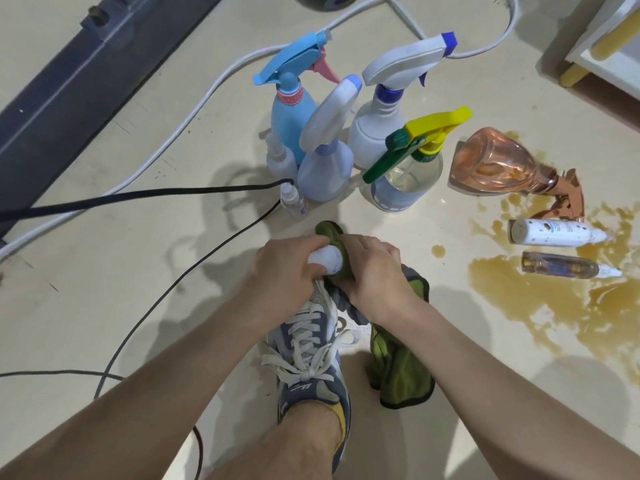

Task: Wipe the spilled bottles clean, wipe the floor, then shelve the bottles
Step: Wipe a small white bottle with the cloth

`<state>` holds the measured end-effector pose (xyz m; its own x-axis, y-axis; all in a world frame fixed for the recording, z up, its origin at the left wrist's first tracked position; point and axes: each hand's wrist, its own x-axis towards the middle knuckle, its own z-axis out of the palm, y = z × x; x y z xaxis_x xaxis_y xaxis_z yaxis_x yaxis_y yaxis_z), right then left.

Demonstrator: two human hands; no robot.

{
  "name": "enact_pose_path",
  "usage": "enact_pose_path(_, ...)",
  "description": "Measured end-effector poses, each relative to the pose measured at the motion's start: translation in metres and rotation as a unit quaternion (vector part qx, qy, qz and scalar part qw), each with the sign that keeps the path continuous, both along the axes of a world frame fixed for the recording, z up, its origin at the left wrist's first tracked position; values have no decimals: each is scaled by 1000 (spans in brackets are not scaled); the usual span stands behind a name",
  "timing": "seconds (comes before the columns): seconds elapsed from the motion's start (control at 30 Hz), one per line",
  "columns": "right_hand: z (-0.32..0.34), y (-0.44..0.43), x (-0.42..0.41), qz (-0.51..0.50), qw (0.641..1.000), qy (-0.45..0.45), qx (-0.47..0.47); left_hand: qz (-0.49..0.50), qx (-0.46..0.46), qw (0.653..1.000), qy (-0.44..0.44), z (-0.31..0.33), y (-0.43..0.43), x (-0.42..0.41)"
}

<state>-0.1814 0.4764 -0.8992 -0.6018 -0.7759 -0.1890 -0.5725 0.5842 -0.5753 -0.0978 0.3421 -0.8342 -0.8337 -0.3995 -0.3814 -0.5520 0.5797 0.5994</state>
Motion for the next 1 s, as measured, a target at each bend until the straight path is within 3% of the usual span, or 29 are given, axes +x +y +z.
enact_pose_path(0.13, 28, 2, 0, 15, 996, 35, -75, -121, -51, 986, 107, 21, 1, -1)
enact_pose_path(0.2, 47, 4, -10, 43, 996, -44, -66, -184, -79, 969, 144, 26, 3, -1)
enact_pose_path(0.27, 61, 8, -24, 87, 985, -148, 15, -225, -96, 954, 174, 27, 7, 3)
enact_pose_path(0.33, 67, 15, -30, 105, 970, -209, 70, -242, -92, 949, 179, 26, 11, 4)
enact_pose_path(0.5, 69, 29, -24, 39, 983, -171, 53, -248, -88, 955, 134, 30, 15, -8)
enact_pose_path(0.63, 75, 30, -32, 50, 974, -211, 63, -309, -136, 930, 149, 38, 11, -14)
enact_pose_path(0.7, 75, 33, -29, 20, 986, -159, 41, -301, -166, 927, 149, 40, 7, -16)
enact_pose_path(0.77, 70, 37, -25, -8, 999, -48, 24, -256, -197, 939, 118, 43, 11, -19)
enact_pose_path(0.87, 55, 46, -17, -24, 991, 128, 39, -181, -177, 967, -4, 45, 19, -20)
enact_pose_path(0.93, 48, 49, -13, -51, 975, 214, 37, -87, -21, 988, -126, 43, 15, -26)
enact_pose_path(1.0, 48, 48, -11, -64, 962, 264, 17, 20, 190, 964, -188, 43, 6, -34)
